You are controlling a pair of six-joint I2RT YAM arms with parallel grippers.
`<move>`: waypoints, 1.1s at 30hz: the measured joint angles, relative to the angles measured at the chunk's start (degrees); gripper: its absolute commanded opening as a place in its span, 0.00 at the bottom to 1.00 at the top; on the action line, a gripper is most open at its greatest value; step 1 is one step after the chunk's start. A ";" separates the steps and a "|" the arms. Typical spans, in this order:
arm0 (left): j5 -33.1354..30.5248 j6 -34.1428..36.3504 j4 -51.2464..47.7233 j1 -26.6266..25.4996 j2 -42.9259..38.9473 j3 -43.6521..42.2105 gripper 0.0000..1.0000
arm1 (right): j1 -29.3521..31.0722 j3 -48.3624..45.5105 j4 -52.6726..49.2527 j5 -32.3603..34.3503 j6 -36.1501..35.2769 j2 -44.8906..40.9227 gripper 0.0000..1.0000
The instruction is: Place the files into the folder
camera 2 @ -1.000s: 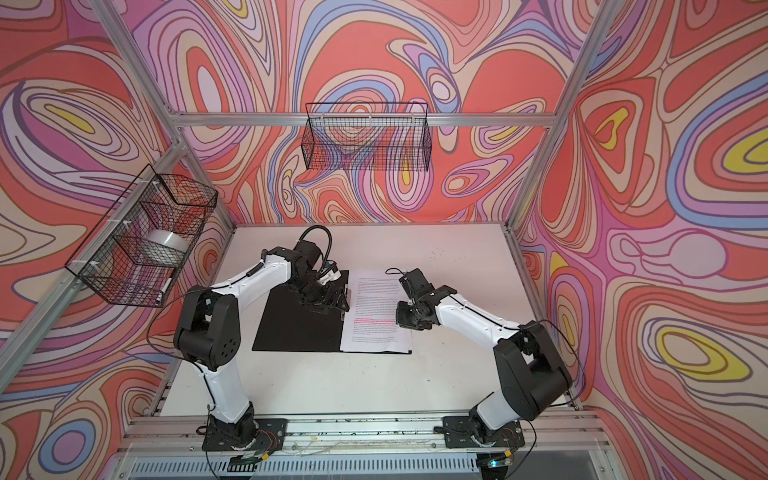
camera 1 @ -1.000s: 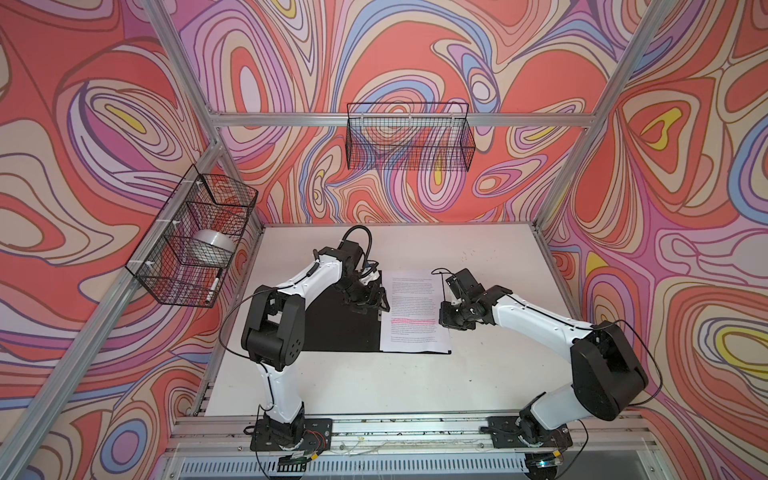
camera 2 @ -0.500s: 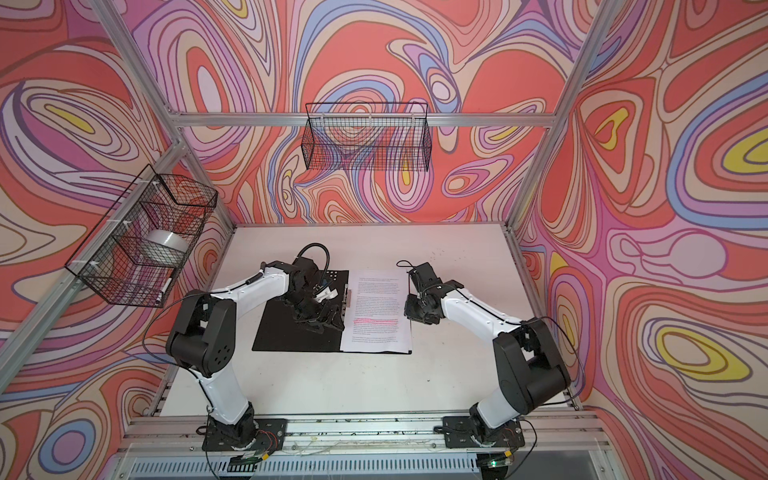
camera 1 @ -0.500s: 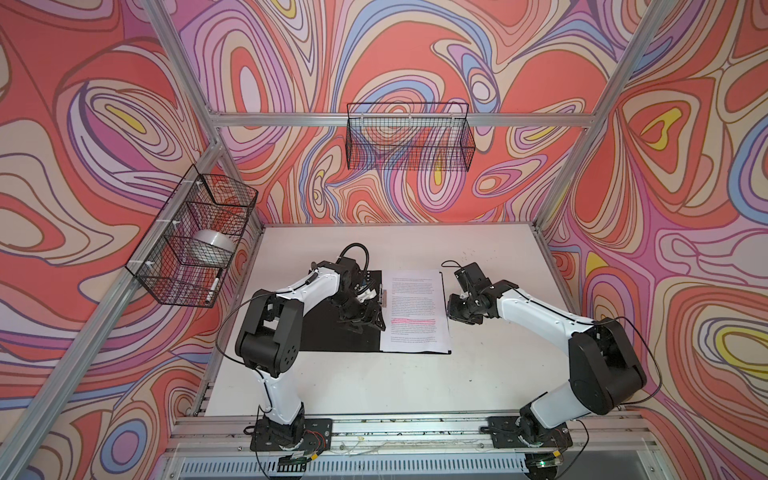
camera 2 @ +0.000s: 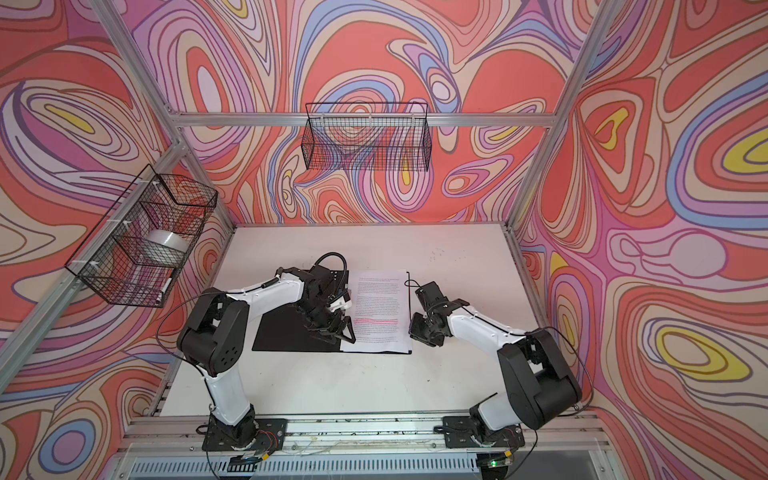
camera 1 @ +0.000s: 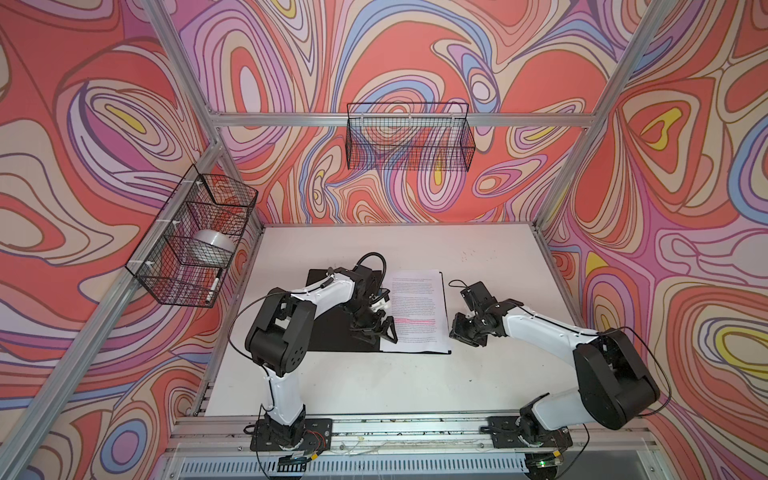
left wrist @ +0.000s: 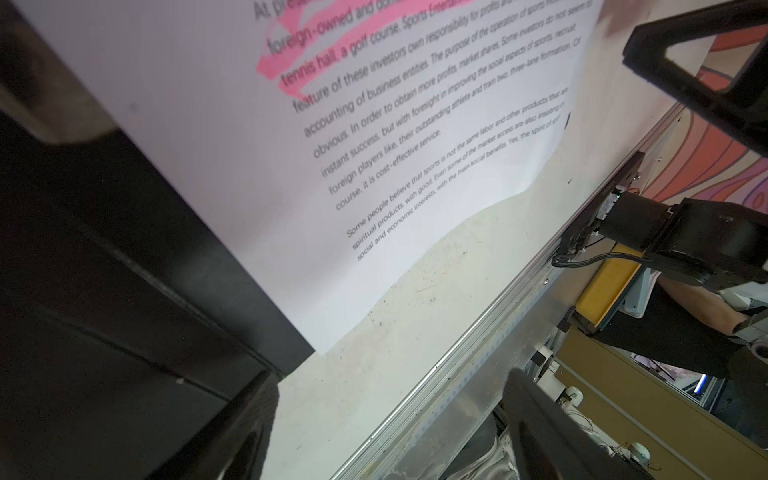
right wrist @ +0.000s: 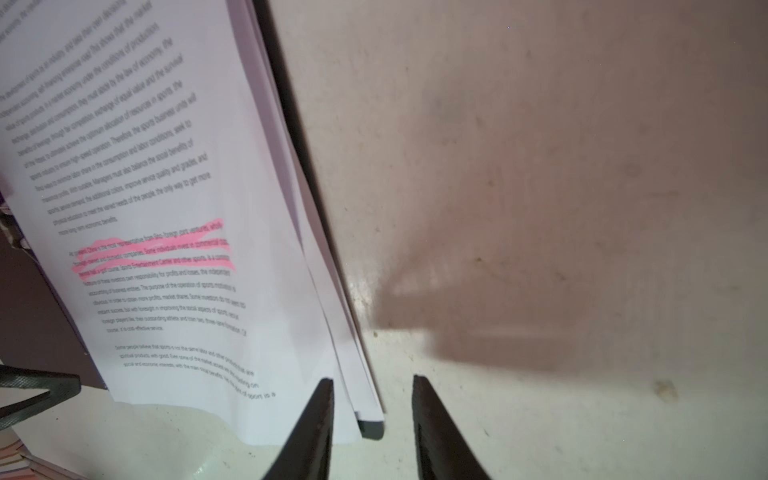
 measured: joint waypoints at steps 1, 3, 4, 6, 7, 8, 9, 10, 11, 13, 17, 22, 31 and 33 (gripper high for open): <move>-0.02 0.00 0.17 0.00 0.04 0.00 0.86 | -0.15 -0.76 0.66 -0.72 0.42 -0.24 0.35; -0.04 0.00 0.31 -0.04 0.04 0.02 0.86 | -0.46 -1.84 1.92 -2.03 1.14 -0.24 0.35; -0.04 0.00 0.31 -0.04 0.13 0.09 0.86 | -0.48 -2.32 2.56 -2.69 1.40 -0.24 0.35; -0.15 0.00 0.33 -0.07 0.35 0.15 0.86 | -0.55 -2.89 3.69 -3.69 1.81 -0.13 0.35; -0.37 -0.02 0.33 -0.07 0.44 0.15 0.86 | -0.57 -3.10 4.37 -4.20 1.99 -0.02 0.35; -0.68 -0.09 0.35 -0.04 0.46 0.15 0.86 | -0.57 -3.26 5.05 -4.70 2.19 0.11 0.35; -0.92 -0.13 0.37 -0.07 0.46 0.15 0.86 | -0.59 -3.41 5.68 -5.11 2.25 0.24 0.35; -1.22 -0.15 0.44 -0.04 0.46 0.15 0.86 | -0.57 -3.50 6.27 -5.62 2.38 0.50 0.35; -1.55 -0.15 0.52 -0.07 0.48 0.15 0.86 | -0.59 -3.58 6.78 -5.99 2.45 0.79 0.35; -2.03 -0.15 0.79 -0.07 0.68 0.15 0.86 | -0.59 -3.65 7.82 -6.93 2.58 1.33 0.35; -2.64 -0.15 1.38 -0.07 1.51 0.15 0.86 | -0.59 -3.87 8.96 -8.04 2.58 1.60 0.34; -2.73 -0.17 1.73 -0.07 2.16 0.15 0.86 | -0.81 -4.26 9.53 -8.98 2.51 1.60 0.32; -2.32 -0.72 1.92 -0.04 2.40 0.17 0.86 | -0.96 -4.55 9.44 -9.20 1.75 1.46 0.28; -2.03 -0.92 2.05 -0.04 2.49 0.20 0.86 | -0.96 -4.55 9.16 -9.29 1.46 1.46 0.28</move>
